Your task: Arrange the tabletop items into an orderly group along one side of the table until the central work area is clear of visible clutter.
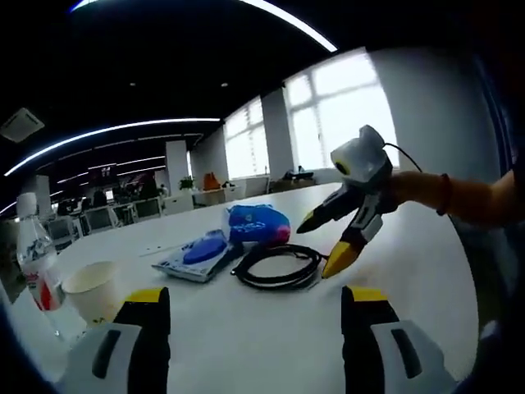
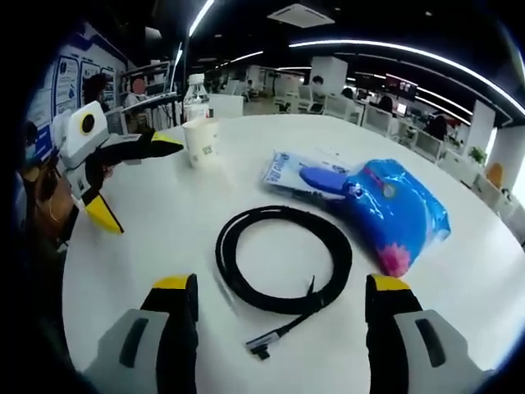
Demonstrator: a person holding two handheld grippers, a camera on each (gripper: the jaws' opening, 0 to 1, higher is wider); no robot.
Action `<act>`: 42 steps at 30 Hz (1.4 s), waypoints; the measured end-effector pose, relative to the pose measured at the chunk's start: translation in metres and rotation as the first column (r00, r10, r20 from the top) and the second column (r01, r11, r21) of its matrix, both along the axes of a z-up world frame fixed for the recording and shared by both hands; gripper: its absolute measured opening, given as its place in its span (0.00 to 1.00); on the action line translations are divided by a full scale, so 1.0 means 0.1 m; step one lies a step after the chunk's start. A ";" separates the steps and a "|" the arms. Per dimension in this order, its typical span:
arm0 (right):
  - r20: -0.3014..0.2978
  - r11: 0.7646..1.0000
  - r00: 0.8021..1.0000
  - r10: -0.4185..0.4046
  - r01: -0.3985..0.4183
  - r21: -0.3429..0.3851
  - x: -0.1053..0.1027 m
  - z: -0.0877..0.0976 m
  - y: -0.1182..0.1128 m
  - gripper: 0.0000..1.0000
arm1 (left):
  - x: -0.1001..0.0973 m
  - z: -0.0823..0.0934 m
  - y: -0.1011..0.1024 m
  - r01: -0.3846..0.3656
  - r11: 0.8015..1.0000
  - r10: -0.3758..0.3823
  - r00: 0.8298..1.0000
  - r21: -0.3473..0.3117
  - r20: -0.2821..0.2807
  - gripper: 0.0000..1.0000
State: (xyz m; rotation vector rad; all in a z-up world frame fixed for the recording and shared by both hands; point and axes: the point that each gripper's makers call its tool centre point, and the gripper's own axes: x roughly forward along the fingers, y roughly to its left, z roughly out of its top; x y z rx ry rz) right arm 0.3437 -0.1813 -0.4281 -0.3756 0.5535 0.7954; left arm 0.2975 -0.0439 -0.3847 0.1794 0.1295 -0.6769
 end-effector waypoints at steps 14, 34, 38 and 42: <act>-0.004 1.000 1.000 0.010 -0.010 0.008 0.05 -0.04 0.00 0.80 | 0.23 -0.14 -0.26 0.051 0.995 -0.047 0.998 0.090 -0.052 0.84; -0.004 0.999 1.000 0.029 -0.029 0.013 0.06 -0.07 0.02 0.79 | 0.38 -0.24 -0.32 0.053 0.988 -0.042 0.996 0.148 -0.077 0.79; -0.009 0.999 0.999 0.031 -0.031 0.019 0.07 -0.09 0.02 0.79 | 0.40 -0.23 -0.34 0.057 0.986 -0.046 0.996 0.157 -0.075 0.78; -0.009 0.999 0.999 0.031 -0.031 0.020 0.08 -0.09 0.02 0.79 | 0.43 -0.24 -0.36 0.067 0.983 -0.054 0.995 0.173 -0.079 0.77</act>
